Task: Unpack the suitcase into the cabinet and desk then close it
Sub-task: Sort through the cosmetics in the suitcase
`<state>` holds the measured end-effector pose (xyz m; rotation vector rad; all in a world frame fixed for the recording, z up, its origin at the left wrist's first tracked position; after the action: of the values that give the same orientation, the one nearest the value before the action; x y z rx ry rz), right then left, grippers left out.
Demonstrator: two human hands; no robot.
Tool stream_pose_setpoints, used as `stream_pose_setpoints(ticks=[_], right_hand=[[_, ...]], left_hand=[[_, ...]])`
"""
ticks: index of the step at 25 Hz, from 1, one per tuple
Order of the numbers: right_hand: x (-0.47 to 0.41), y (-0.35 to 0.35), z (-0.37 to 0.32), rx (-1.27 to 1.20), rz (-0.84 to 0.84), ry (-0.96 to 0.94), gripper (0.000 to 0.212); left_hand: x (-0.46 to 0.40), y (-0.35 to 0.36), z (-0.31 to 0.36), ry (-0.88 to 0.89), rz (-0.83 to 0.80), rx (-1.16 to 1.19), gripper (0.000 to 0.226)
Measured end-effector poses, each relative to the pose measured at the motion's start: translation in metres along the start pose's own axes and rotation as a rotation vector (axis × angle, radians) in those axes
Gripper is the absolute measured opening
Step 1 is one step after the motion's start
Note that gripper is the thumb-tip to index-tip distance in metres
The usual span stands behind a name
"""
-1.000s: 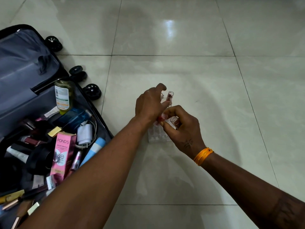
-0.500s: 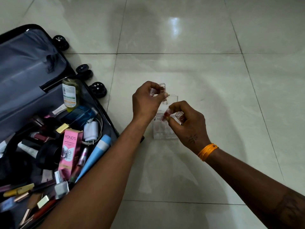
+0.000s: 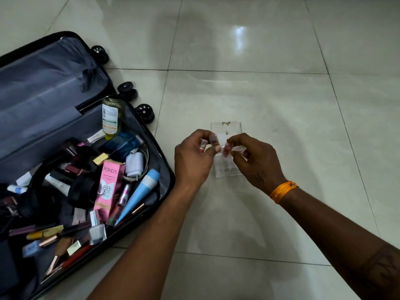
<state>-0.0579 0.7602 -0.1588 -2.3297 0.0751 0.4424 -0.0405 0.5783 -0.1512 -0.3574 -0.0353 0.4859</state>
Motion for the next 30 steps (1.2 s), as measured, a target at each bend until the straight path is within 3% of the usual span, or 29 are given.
stream_pose_setpoints(ticks=[4,7,9,11,13,15,17,23,27,30], right_hand=[[0.003,-0.007,0.0,-0.003,0.06,0.069,0.031],[0.003,-0.016,0.003,-0.094,0.138,0.294,0.027],[0.005,-0.02,0.004,-0.27,0.139,0.465,0.017],[0.01,-0.021,0.006,-0.408,0.121,0.605,0.015],[0.015,-0.023,0.004,-0.473,0.095,0.682,0.018],[0.017,-0.023,-0.001,-0.496,0.093,0.694,0.02],[0.019,-0.024,-0.005,-0.496,0.108,0.697,0.019],[0.038,-0.015,-0.005,-0.241,0.137,0.627,0.01],[0.032,-0.01,-0.005,-0.28,0.135,0.6,0.007],[0.024,-0.012,-0.004,-0.283,0.138,0.564,0.005]], left_hand=[[0.007,0.004,-0.008,0.04,-0.039,-0.145,0.016],[0.011,0.006,-0.009,0.11,-0.043,-0.238,0.013],[0.011,0.002,-0.007,0.123,-0.024,-0.227,0.029],[0.011,-0.004,-0.006,0.033,0.049,-0.132,0.03],[0.013,-0.007,-0.008,-0.194,0.076,0.051,0.021],[0.014,-0.007,-0.011,-0.414,0.062,0.238,0.03],[0.014,-0.008,-0.008,-0.477,0.035,0.288,0.029],[0.024,-0.005,-0.012,-0.297,-0.021,0.072,0.016],[0.026,-0.005,-0.022,-0.287,0.029,-0.033,0.026],[0.029,-0.005,-0.025,-0.316,0.016,-0.02,0.02]])
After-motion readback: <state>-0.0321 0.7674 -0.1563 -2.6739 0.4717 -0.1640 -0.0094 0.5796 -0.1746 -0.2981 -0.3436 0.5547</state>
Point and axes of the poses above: each hand's wrist, its own x-axis away from the middle knuckle, its own y-axis out of the palm, z = x × y, the point moved 4 cm from there along -x, towards the middle knuckle, and after that the axes turned 12 degrees about z, right-handed, at the moved point
